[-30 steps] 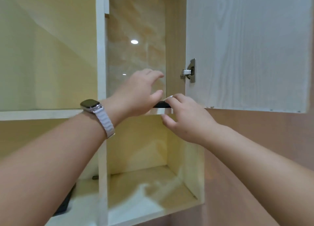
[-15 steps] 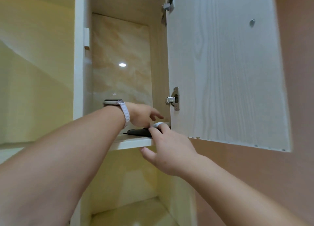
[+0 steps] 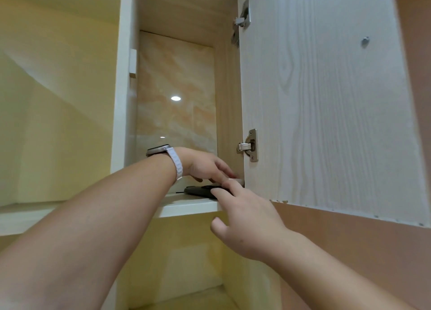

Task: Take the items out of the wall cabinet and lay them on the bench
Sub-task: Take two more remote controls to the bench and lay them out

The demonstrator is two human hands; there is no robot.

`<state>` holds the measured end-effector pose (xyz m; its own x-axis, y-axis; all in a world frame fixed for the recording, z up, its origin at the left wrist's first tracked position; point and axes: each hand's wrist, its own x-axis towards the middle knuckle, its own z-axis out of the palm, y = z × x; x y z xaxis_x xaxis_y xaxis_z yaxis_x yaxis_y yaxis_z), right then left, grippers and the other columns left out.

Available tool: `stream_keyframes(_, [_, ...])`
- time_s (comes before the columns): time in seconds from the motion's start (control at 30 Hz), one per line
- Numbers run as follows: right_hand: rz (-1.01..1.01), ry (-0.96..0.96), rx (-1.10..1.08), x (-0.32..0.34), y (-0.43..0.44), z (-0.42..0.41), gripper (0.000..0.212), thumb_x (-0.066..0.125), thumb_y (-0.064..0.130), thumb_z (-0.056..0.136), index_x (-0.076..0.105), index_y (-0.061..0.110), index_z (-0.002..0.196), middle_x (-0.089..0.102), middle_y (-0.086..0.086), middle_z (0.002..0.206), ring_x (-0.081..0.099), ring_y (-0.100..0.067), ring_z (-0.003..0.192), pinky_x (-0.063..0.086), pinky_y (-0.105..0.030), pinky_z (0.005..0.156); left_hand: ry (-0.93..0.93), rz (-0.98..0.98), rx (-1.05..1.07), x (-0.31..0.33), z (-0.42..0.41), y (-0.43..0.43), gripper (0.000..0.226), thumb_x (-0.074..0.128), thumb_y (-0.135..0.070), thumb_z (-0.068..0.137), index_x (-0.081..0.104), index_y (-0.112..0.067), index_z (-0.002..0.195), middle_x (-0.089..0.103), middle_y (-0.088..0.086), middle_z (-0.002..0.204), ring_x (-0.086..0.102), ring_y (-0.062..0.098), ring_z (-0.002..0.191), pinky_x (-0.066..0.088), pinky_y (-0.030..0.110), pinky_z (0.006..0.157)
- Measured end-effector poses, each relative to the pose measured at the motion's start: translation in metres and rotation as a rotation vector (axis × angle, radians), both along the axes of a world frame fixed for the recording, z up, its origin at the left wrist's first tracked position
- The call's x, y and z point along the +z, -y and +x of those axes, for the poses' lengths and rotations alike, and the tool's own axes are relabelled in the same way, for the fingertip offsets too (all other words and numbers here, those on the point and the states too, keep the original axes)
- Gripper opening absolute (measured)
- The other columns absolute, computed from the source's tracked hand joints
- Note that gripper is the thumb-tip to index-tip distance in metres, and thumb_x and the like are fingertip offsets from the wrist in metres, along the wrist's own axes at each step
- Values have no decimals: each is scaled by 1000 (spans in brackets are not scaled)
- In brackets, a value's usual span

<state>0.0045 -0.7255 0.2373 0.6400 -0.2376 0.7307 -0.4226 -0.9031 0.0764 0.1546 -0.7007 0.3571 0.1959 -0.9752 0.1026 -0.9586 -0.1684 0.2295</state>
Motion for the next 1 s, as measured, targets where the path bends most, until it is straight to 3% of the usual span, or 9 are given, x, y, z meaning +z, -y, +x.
stream_keyframes(0.23, [-15, -18, 7, 0, 1, -1, 51, 46, 40, 88, 38, 28, 138, 34, 6, 145, 47, -25, 119, 45, -39, 89, 230, -114, -30, -3, 2, 0, 30, 63, -42, 87, 68, -32, 115, 70, -11, 110, 63, 9, 102, 49, 31, 95])
stream_keyframes(0.4, [-14, -11, 15, 0, 0, -2, 52, 46, 39, 88, 37, 27, 138, 38, 6, 137, 48, -25, 111, 45, -39, 87, 710, -300, 9, -3, 7, -2, 33, 52, -29, 91, 62, -23, 122, 70, 1, 107, 62, 20, 88, 52, 33, 75])
stream_keyframes(0.47, [-9, -7, 20, 0, -1, -3, 50, 46, 39, 88, 38, 26, 136, 39, 5, 133, 49, -25, 106, 44, -37, 82, 800, -309, 48, -2, 8, -1, 37, 53, -26, 88, 58, -23, 124, 68, 5, 104, 62, 24, 87, 51, 33, 69])
stream_keyframes(0.53, [7, -17, 20, 2, -2, -3, 47, 46, 39, 88, 40, 25, 133, 39, 5, 129, 49, -26, 103, 43, -38, 79, 836, -264, 100, -3, 10, 1, 32, 56, -26, 86, 57, -22, 118, 66, 5, 102, 61, 25, 87, 47, 31, 66])
stream_keyframes(0.6, [31, -38, 22, 4, -3, -4, 46, 45, 38, 88, 40, 24, 132, 39, 3, 126, 49, -27, 102, 40, -37, 75, 844, -237, 151, -6, 11, 1, 7, 57, -25, 87, 53, -21, 91, 60, 3, 91, 56, 24, 79, 44, 33, 62])
stream_keyframes(0.67, [42, -64, 15, 7, -4, -3, 47, 45, 36, 88, 40, 24, 133, 38, 1, 126, 49, -28, 102, 38, -36, 72, 818, -245, 174, -7, 11, 0, 14, 56, -23, 88, 47, -20, 78, 58, 3, 85, 54, 24, 73, 46, 34, 62])
stream_keyframes(0.87, [99, -156, -45, 16, -7, 2, 44, 44, 35, 90, 45, 29, 133, 36, -2, 138, 53, -30, 102, 38, -36, 71, 712, -430, 162, -7, 1, -38, 24, 57, -20, 83, 39, -21, 66, 49, -2, 68, 45, 18, 61, 33, 31, 52])
stream_keyframes(1.0, [108, -117, -20, 18, -6, 2, 49, 45, 34, 90, 43, 32, 139, 38, 4, 142, 57, -28, 107, 45, -35, 74, 747, -594, 145, -20, -15, -73, 25, 57, -26, 79, 36, -24, 66, 49, -4, 68, 47, 20, 64, 27, 32, 49])
